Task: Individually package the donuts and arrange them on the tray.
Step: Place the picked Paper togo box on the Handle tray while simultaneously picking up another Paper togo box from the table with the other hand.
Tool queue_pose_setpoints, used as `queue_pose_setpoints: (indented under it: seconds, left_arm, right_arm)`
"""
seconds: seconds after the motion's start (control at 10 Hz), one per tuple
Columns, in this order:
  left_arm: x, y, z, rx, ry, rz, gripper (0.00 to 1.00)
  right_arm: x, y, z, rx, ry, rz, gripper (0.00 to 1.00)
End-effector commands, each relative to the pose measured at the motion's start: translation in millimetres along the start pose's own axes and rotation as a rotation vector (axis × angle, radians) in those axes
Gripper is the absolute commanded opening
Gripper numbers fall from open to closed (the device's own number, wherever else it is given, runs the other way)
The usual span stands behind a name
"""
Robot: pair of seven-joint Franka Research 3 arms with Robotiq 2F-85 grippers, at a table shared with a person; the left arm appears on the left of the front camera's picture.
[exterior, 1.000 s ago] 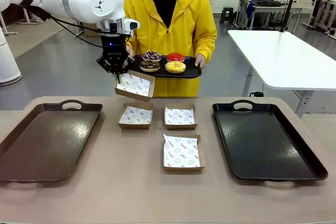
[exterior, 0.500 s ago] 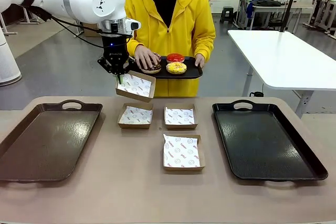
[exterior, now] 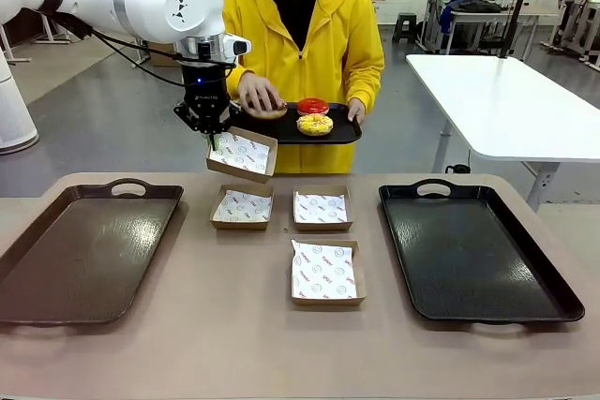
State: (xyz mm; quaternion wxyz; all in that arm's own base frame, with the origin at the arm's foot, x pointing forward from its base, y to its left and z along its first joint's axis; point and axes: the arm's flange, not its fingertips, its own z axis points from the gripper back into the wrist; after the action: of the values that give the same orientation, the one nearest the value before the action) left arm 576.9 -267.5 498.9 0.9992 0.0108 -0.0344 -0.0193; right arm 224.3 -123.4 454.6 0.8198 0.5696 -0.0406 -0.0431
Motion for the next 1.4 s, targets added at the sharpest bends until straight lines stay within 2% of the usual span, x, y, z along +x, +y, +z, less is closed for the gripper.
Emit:
queue_pose_setpoints:
  seconds: [0.0, 1.3]
  left_arm:
    - [-1.5, 1.8, -0.6, 0.006, 0.000, 0.003, 0.00]
    - [-1.5, 1.8, -0.6, 0.006, 0.000, 0.003, 0.00]
  right_arm:
    - [-0.6, 0.1, 0.3, 0.008, 0.003, -0.005, 1.00]
    - [-0.6, 0.1, 0.3, 0.008, 0.003, -0.005, 1.00]
